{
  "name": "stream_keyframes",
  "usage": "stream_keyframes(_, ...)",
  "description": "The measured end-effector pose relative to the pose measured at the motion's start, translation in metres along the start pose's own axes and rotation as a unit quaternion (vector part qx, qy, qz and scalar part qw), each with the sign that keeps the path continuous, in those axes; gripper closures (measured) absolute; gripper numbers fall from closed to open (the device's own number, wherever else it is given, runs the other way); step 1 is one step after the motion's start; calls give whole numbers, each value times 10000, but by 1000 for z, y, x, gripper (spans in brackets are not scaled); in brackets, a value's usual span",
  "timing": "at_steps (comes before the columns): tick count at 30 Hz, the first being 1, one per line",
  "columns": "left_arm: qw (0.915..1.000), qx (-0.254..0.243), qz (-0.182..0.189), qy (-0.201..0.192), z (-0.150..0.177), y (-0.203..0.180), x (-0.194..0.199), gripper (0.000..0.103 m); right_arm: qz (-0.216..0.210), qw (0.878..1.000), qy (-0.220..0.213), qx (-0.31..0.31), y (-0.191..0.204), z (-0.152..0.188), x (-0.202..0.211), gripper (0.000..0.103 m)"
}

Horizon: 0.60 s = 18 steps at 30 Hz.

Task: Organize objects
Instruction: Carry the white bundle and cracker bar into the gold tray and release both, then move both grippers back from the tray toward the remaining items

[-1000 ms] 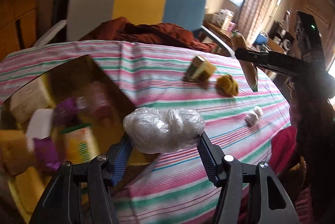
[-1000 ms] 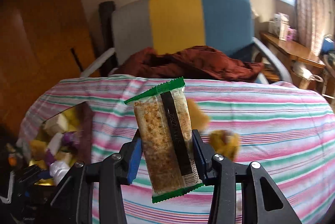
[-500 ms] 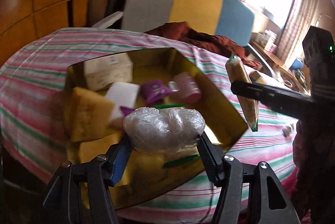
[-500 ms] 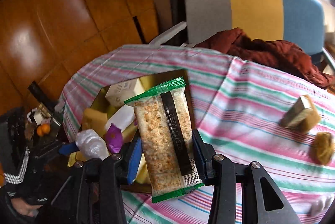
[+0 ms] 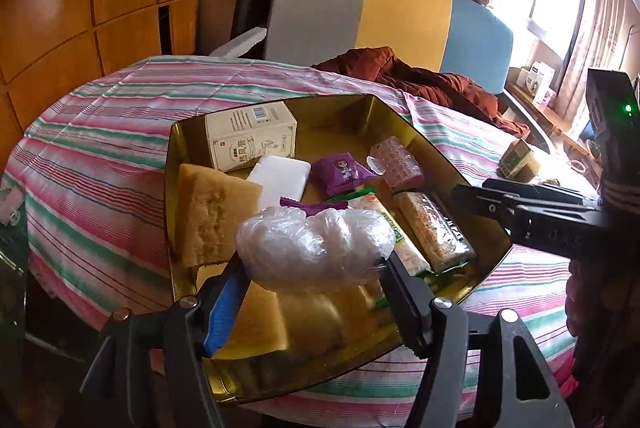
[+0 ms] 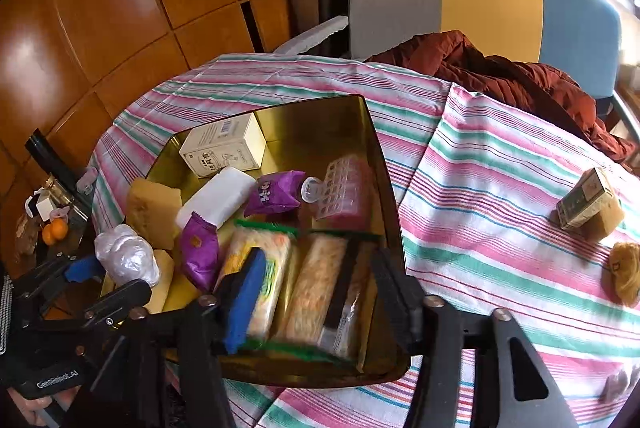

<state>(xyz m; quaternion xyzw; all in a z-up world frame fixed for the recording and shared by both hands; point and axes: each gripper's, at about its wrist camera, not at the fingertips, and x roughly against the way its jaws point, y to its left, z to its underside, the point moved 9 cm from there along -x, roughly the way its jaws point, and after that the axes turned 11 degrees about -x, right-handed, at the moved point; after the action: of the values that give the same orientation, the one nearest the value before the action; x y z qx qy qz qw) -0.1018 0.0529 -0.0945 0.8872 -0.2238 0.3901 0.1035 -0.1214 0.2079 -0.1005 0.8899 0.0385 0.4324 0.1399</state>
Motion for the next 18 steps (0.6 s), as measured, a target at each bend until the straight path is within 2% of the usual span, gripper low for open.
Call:
stream_keyframes(6, 9998, -91, -169, -26, -2, -2, 4, 35, -34, 9999, 7, -148, -4, 7, 3, 42)
stream_keyframes(11, 9994, -131, -309, -42, -2, -4, 8, 34, 27, 9995, -100, -290, -8, 13, 11, 20)
stream_keyframes(18, 9982, -261, -528, -92, -5, -6, 11, 33, 307, 9983, -445, -205, -7, 12, 27, 7)
